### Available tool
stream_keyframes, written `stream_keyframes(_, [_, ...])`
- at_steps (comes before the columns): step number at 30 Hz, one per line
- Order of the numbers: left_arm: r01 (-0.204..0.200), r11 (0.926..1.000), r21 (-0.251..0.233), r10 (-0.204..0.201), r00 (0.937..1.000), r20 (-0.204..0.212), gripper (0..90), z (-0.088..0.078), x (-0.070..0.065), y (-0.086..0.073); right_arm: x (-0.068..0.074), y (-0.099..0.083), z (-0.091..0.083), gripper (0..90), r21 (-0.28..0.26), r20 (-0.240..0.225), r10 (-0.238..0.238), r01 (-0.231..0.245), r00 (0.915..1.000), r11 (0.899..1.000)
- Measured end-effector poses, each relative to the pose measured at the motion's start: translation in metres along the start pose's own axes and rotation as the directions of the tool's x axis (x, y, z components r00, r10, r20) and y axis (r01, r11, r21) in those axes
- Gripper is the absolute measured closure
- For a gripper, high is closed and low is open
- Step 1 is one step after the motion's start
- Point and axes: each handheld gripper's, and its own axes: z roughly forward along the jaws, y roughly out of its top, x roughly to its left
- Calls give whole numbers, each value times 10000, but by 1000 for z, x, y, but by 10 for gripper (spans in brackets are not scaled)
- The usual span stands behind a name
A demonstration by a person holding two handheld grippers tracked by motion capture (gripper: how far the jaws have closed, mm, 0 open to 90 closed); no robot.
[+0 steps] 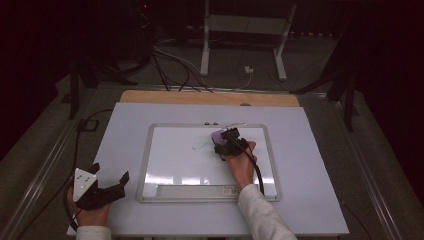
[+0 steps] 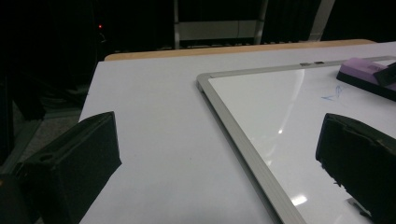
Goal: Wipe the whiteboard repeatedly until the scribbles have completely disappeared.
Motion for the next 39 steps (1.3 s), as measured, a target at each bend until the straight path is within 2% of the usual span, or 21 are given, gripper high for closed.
stream_keyframes(1, [-18, 10000, 8, 18, 10000, 7, 6, 0, 0, 0, 5, 1, 0, 413, 38, -174, -162, 163, 9997, 9999])
stream_keyframes(3, [-13, 10000, 17, 13, 10000, -1, 6, 0, 0, 0, 15, 2, 1, 414, 94, -816, -356, 365, 9960, 9993])
stream_keyframes(5, [2, 10000, 10, -2, 10000, -3, 6, 0, 0, 0, 27, 2, 2, 414, 132, -1477, -596, 622, 9872, 9980])
stream_keyframes(7, [18, 10000, 9, -18, 10000, -4, 6, 0, 1, 0, 40, 2, 2, 413, 72, -1974, -1118, 1155, 9739, 9933])
stream_keyframes(9, [26, 10000, 11, -26, 10000, 7, 6, 0, 1, 0, 51, 2, 2, 413, 34, -2449, -1429, 1482, 9590, 9890])
stream_keyframes(10, [5, 10000, -1, -5, 10000, 4, 6, 0, 1, 0, 55, 2, 2, 413, 12, -2409, -1614, 1665, 9570, 9860])
stream_keyframes(12, [29, 10000, -44, -29, 10000, -3, 6, -1, 1, 0, 55, 2, 3, 413, -23, -2392, -1531, 1571, 9588, 9876])
stream_keyframes(14, [50, 10000, -53, -50, 10000, -1, 6, -2, 2, 0, 48, 3, 4, 413, -25, -1924, -1133, 1149, 9748, 9934])
stream_keyframes(16, [66, 10000, -35, -66, 10000, -12, 6, -2, 2, 0, 35, 4, 5, 414, -3, -1380, -533, 538, 9890, 9986])
stream_keyframes(18, [95, 9999, -43, -95, 10000, -3, 6, -1, 2, -1, 21, 4, 6, 414, -11, -793, 118, -120, 9968, 9999])
stream_keyframes(20, [82, 10000, -36, -82, 10000, -1, 6, -1, 2, -1, 10, 3, 6, 413, -73, -349, 588, -591, 9977, 9982])
stream_keyframes(21, [67, 10000, -31, -67, 10000, -8, 6, -1, 2, -1, 7, 3, 6, 413, -87, -331, 674, -677, 9972, 9977])
stream_keyframes(23, [69, 10000, -26, -69, 10000, 0, 6, 0, 1, 0, 11, 3, 5, 413, -96, -114, 474, -476, 9988, 9988])
stream_keyframes(24, [29, 10000, 1, -29, 10000, 8, 6, 0, 0, 0, 15, 4, 5, 413, -78, -240, 323, -325, 9992, 9994])
stream_keyframes(26, [-11, 10000, 12, 11, 10000, 19, 6, 1, 0, 0, 23, 4, 5, 413, 19, -782, 108, -107, 9969, 9999])
stream_keyframes(29, [-20, 10000, 47, 20, 10000, 11, 6, 1, -1, 0, 40, 5, 5, 413, 70, -1345, -473, 487, 9898, 9988])
stream_keyframes(31, [-20, 10000, 34, 20, 10000, 18, 6, 1, 0, 0, 51, 5, 5, 413, 95, -1825, -981, 1015, 9783, 9948])
stream_keyframes(34, [14, 10000, 7, -14, 10000, -2, 6, 0, 0, 0, 64, 5, 5, 413, 33, -2425, -1702, 1762, 9551, 9843])
stream_keyframes(37, [16, 10000, 13, -16, 10000, 0, 6, 0, 1, 0, 64, 5, 5, 412, -22, -2433, -1734, 1782, 9543, 9840])
stream_keyframes(39, [31, 10000, -21, -31, 10000, -4, 6, 0, 1, 0, 61, 6, 6, 413, -91, -2010, -1509, 1522, 9679, 9883])
